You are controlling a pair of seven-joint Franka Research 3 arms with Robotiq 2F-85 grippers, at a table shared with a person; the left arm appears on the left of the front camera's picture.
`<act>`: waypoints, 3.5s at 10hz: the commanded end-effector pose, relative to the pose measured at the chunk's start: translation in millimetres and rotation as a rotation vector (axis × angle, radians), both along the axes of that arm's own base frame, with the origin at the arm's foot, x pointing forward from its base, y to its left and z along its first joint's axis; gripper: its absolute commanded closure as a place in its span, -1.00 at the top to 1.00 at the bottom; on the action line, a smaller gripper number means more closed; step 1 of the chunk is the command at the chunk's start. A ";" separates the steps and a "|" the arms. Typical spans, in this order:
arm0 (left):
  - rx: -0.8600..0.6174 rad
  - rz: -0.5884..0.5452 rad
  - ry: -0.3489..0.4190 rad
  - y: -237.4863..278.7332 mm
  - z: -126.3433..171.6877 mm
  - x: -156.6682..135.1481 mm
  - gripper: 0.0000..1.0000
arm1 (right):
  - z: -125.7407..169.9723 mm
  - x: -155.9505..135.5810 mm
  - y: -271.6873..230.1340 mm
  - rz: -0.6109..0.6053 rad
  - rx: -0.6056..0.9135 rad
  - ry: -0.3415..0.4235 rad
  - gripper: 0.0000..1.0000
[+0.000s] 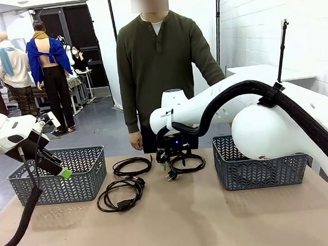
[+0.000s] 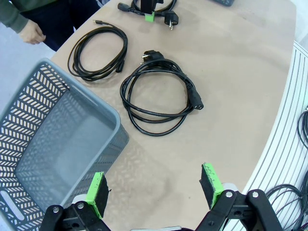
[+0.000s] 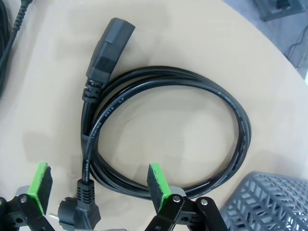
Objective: Organize the cables according to human instructions.
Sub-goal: Pick up a bundle of cables and place it in the basket indicated by the human.
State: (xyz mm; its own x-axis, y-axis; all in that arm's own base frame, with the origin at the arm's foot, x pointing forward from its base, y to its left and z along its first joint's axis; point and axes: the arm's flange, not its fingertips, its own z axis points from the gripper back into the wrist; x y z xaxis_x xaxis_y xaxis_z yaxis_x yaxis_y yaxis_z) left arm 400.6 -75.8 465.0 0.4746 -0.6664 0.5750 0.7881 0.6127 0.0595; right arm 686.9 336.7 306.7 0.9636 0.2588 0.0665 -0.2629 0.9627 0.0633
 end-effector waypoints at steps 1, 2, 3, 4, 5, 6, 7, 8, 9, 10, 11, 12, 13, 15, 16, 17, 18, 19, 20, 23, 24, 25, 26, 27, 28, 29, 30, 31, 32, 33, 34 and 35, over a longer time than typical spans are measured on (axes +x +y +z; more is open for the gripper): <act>-0.014 -0.007 -0.002 2.8 -0.7 1.4 1.00 | 4.2 11.2 9.2 -0.027 -0.015 0.013 1.00; -0.014 -0.007 -0.002 2.8 -0.7 1.4 1.00 | 1.7 12.6 8.8 -0.031 -0.016 0.021 0.90; -0.014 -0.007 -0.002 2.8 -0.7 1.4 1.00 | 1.3 12.8 9.6 -0.030 -0.022 0.017 0.62; -0.014 -0.007 -0.002 2.8 -0.7 1.4 1.00 | 2.6 13.3 10.4 -0.030 -0.023 0.015 0.26; -0.014 -0.007 -0.002 2.8 -0.7 1.4 1.00 | 3.3 13.9 10.5 -0.029 -0.023 0.020 -0.10; -0.014 -0.007 -0.002 2.8 -0.7 1.4 1.00 | 3.3 14.4 10.6 -0.027 -0.026 0.023 -0.46; -0.014 -0.007 -0.002 2.8 -0.7 1.4 1.00 | 3.7 14.7 10.9 -0.026 -0.026 0.027 -0.82; -0.014 -0.007 -0.002 2.8 -0.7 1.4 1.00 | 4.3 14.5 10.9 -0.026 -0.025 0.028 -1.00; -0.014 -0.007 -0.002 2.8 -0.7 1.4 1.00 | 4.8 15.3 11.2 -0.026 -0.023 0.030 -1.00; -0.014 -0.007 -0.002 2.8 -0.7 1.4 1.00 | 3.0 15.9 11.3 -0.023 -0.013 0.043 -1.00; -0.014 -0.007 -0.002 2.8 -0.7 1.4 1.00 | 1.7 16.6 10.8 -0.024 -0.007 0.058 -1.00; -0.014 -0.007 -0.002 2.8 -0.7 1.4 1.00 | 0.7 16.7 9.5 -0.028 -0.001 0.064 -1.00; -0.014 -0.007 -0.002 2.8 -0.7 1.4 1.00 | 0.1 17.4 9.0 -0.031 0.004 0.074 -1.00; -0.014 -0.007 -0.002 2.8 -0.7 1.4 1.00 | 2.4 17.8 7.2 -0.034 -0.008 0.071 -1.00; -0.014 -0.007 -0.002 2.8 -0.7 1.4 1.00 | 10.0 17.6 6.3 -0.028 -0.015 0.046 -1.00; -0.014 -0.007 -0.002 2.8 -0.7 1.4 1.00 | 22.8 16.1 5.5 -0.007 -0.043 0.032 -1.00; -0.014 -0.007 -0.002 2.8 -0.7 1.4 1.00 | 36.1 12.8 4.3 0.018 -0.061 0.011 -1.00; -0.014 -0.007 -0.002 2.8 -0.7 1.4 1.00 | 52.7 6.7 2.7 0.075 -0.070 0.000 -1.00; -0.014 -0.007 -0.002 2.8 -0.7 1.4 1.00 | 66.1 -0.8 1.0 0.108 -0.084 -0.010 -1.00; -0.014 -0.007 -0.002 2.8 -0.7 1.4 1.00 | 103.2 -21.8 -8.4 0.311 -0.115 -0.001 -1.00; -0.014 -0.007 -0.002 2.8 -0.7 1.4 1.00 | 120.4 -32.2 -13.7 0.390 -0.103 0.000 -1.00; -0.014 -0.007 -0.002 2.8 -0.7 1.4 1.00 | 135.3 -40.2 -18.3 0.451 -0.101 -0.003 -1.00; -0.014 -0.007 -0.002 2.8 -0.7 1.4 1.00 | 148.6 -46.4 -23.3 0.497 -0.083 0.002 -1.00; -0.014 -0.007 -0.002 2.8 -0.7 1.4 1.00 | 159.9 -53.0 -28.2 0.544 -0.068 -0.004 -1.00; -0.014 -0.007 -0.002 2.8 -0.7 1.4 1.00 | 169.3 -62.3 -34.2 0.604 -0.084 -0.013 -1.00; -0.014 -0.007 -0.002 2.8 -0.7 1.4 1.00 | 177.5 -70.2 -39.1 0.687 -0.113 -0.025 -1.00; -0.014 -0.007 -0.002 2.8 -0.7 1.4 1.00 | 183.1 -79.0 -46.9 0.774 -0.151 -0.042 -1.00; -0.014 -0.007 -0.002 2.8 -0.7 1.4 1.00 | 186.2 -87.2 -58.3 0.873 -0.193 -0.064 -1.00; -0.014 -0.007 -0.002 2.8 -0.7 1.4 1.00 | 189.9 -94.2 -71.2 0.962 -0.198 -0.065 -1.00; -0.014 -0.007 -0.002 2.8 -0.7 1.4 1.00 | 190.4 -97.6 -84.4 1.021 -0.206 -0.069 -1.00; -0.014 -0.007 -0.002 2.8 -0.7 1.4 1.00 | 190.4 -101.6 -96.6 1.103 -0.224 -0.080 -1.00; -0.014 -0.007 -0.002 2.8 -0.7 1.4 1.00 | 189.5 -104.0 -105.1 1.158 -0.236 -0.092 -1.00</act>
State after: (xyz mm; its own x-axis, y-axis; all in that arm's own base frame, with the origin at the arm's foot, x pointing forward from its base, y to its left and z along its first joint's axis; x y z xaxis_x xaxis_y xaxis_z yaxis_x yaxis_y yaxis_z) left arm 400.5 -75.9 465.0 0.4745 -0.6667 0.5748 0.7881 0.6126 0.0599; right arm 595.3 247.1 504.1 0.2051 0.9773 -0.0537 -0.9743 0.1987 -0.1057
